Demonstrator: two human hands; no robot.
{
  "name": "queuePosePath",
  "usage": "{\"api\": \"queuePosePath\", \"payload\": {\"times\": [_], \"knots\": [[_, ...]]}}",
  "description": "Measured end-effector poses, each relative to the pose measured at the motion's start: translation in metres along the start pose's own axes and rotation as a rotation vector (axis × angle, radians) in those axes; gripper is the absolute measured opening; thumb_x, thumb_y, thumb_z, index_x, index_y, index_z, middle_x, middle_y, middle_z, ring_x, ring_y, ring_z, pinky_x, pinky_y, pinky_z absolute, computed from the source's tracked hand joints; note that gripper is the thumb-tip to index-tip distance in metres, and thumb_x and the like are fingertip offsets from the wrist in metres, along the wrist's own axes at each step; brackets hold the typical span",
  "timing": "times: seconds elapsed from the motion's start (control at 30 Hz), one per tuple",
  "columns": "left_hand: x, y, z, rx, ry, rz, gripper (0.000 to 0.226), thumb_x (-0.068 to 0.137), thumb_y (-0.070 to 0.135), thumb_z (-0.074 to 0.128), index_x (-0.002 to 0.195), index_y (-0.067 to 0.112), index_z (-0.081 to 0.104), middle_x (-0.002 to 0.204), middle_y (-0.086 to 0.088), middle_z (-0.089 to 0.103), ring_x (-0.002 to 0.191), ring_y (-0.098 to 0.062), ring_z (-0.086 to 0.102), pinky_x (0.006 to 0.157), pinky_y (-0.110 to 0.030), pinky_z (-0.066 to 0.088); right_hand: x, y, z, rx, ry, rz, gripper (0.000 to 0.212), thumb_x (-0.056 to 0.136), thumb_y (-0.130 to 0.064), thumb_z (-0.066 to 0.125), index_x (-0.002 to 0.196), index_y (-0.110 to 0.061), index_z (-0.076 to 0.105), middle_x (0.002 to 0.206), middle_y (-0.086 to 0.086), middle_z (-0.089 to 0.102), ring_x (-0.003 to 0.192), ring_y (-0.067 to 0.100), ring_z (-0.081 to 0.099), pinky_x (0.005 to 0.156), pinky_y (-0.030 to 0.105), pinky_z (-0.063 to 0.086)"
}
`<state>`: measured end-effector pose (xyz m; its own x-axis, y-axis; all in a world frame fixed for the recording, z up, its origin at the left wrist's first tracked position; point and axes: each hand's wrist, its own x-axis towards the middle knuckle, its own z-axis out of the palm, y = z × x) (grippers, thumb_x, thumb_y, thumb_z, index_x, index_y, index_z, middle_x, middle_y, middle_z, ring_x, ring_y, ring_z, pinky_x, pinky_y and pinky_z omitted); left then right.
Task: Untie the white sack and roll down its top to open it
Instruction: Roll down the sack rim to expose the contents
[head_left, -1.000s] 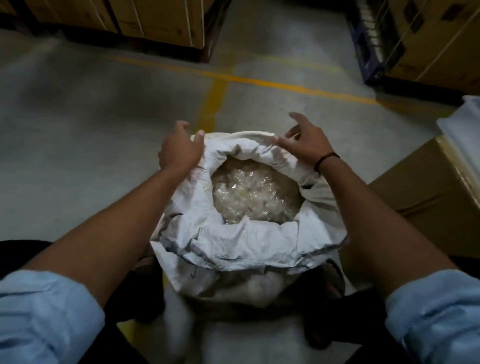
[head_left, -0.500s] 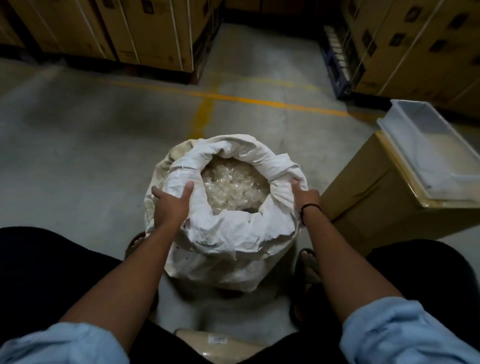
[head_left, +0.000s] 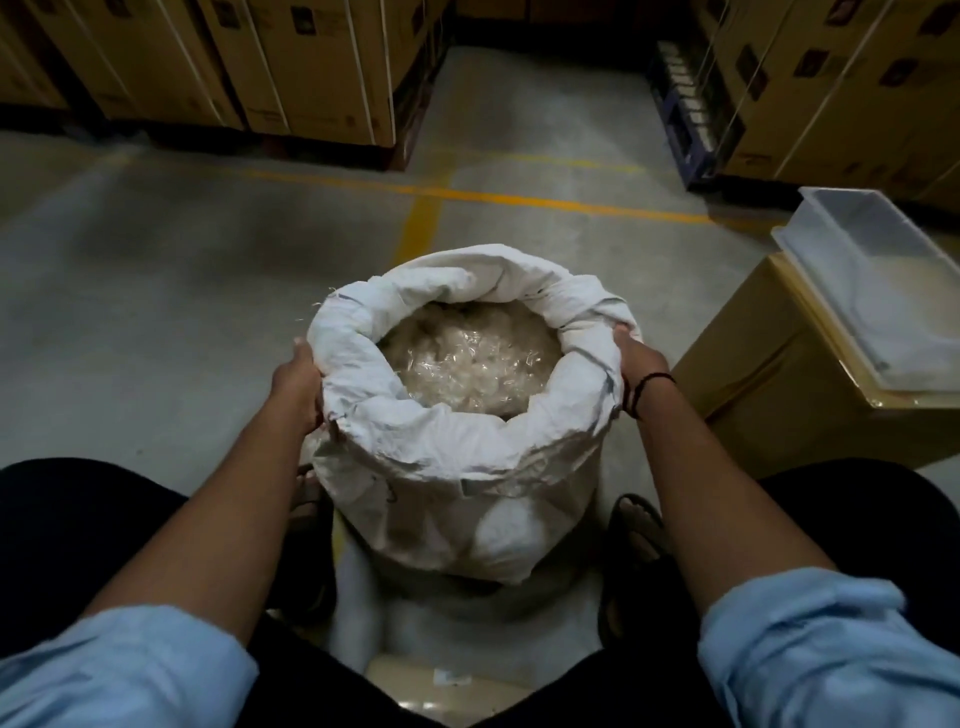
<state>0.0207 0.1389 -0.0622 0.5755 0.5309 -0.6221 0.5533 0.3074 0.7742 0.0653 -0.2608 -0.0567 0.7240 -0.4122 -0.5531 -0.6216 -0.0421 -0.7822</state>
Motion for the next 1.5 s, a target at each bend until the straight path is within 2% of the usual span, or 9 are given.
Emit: {"api": "queuePosePath", "payload": {"times": [0.17,0.27,0.43,0.57,0.77,0.9,1.17,1.33,1.5], "knots": [[-0.051,-0.001,0.017,0.517,0.586,0.814,0.051,0.092,0.053,0.052,0.135,0.026,0.054,0.141,-0.009,0.051,0.131,-0.033,0.045,0.107,-0.043,0.030,-0.034,-0.002,0.005,-0.512,0.597,-0.369,0.083,0.090,-0.037,0.057,0.156,-0.011,0.014,0.149,0.019,0.039,0.131,0.041,0.044,0.105,0.053,0.037],[-0.080,-0.002,0.045,0.606,0.185,1.332,0.035,0.090,0.045,0.060,0.119,0.025,0.064,0.118,0.000,0.065,0.110,-0.024,0.057,0.099,-0.041,0.042,-0.059,0.003,0.034,-0.690,0.622,-0.576,0.090,0.087,-0.051,0.058,0.156,-0.015,0.013,0.152,0.018,0.033,0.130,0.041,0.041,0.101,0.058,0.037],[-0.118,-0.046,0.083,1.397,-0.627,1.113,0.106,0.070,0.076,0.071,0.156,0.038,0.022,0.153,-0.003,0.043,0.138,-0.028,0.042,0.112,-0.047,0.039,-0.076,0.034,0.067,-0.973,0.424,-0.556,0.117,0.081,-0.073,0.053,0.156,-0.017,-0.016,0.165,0.019,-0.005,0.147,0.051,0.009,0.106,0.078,0.016],[-0.118,-0.081,0.091,1.667,-0.576,1.152,0.138,0.055,0.083,0.075,0.161,0.029,0.004,0.158,-0.008,0.038,0.142,-0.032,0.036,0.115,-0.048,0.029,-0.056,0.039,0.054,-0.799,0.332,-0.331,0.131,0.074,-0.066,0.071,0.154,-0.021,-0.022,0.163,0.021,-0.017,0.145,0.055,0.010,0.103,0.073,0.033],[-0.125,-0.087,0.095,1.828,-0.590,1.174,0.147,0.059,0.070,0.081,0.160,0.022,-0.014,0.145,-0.014,0.054,0.128,-0.038,0.054,0.110,-0.052,0.038,-0.040,0.002,0.039,-0.058,0.122,-0.064,0.093,0.090,-0.021,0.067,0.157,-0.008,0.004,0.148,0.023,0.040,0.128,0.035,0.051,0.104,0.043,0.043],[-0.134,-0.077,0.096,1.638,-0.421,1.316,0.117,0.080,0.043,0.070,0.161,0.015,-0.010,0.122,-0.010,0.065,0.093,-0.033,0.069,0.071,-0.038,0.051,-0.020,-0.021,0.017,0.430,-0.165,0.238,0.043,0.094,-0.006,0.056,0.136,-0.003,0.056,0.117,0.010,0.066,0.105,0.025,0.064,0.098,0.037,0.048],[-0.083,-0.077,0.087,1.581,-0.122,1.544,0.070,0.091,0.015,0.041,0.160,0.021,0.028,0.127,-0.011,0.065,0.056,-0.035,0.066,0.043,-0.037,0.047,-0.040,0.003,0.045,0.543,0.033,0.111,0.015,0.088,-0.021,0.050,0.093,-0.015,0.062,0.114,0.019,0.065,0.097,0.033,0.064,0.093,0.048,0.051],[-0.097,-0.091,0.108,1.470,-0.089,1.751,0.061,0.092,0.023,0.044,0.153,0.017,0.044,0.094,-0.007,0.066,0.057,-0.030,0.060,0.044,-0.032,0.040,-0.099,0.000,0.089,0.431,0.274,0.196,0.106,0.067,-0.054,0.082,0.147,-0.012,0.028,0.141,0.019,0.045,0.127,0.038,0.051,0.106,0.047,0.042],[-0.112,-0.103,0.099,1.466,-0.307,1.587,0.099,0.085,0.061,0.054,0.163,0.023,0.007,0.141,-0.016,0.050,0.088,-0.038,0.061,0.068,-0.042,0.048,-0.081,0.017,0.070,0.838,0.113,0.336,0.066,0.069,-0.032,0.071,0.125,-0.003,0.052,0.132,0.017,0.059,0.112,0.039,0.062,0.098,0.050,0.048]]}}
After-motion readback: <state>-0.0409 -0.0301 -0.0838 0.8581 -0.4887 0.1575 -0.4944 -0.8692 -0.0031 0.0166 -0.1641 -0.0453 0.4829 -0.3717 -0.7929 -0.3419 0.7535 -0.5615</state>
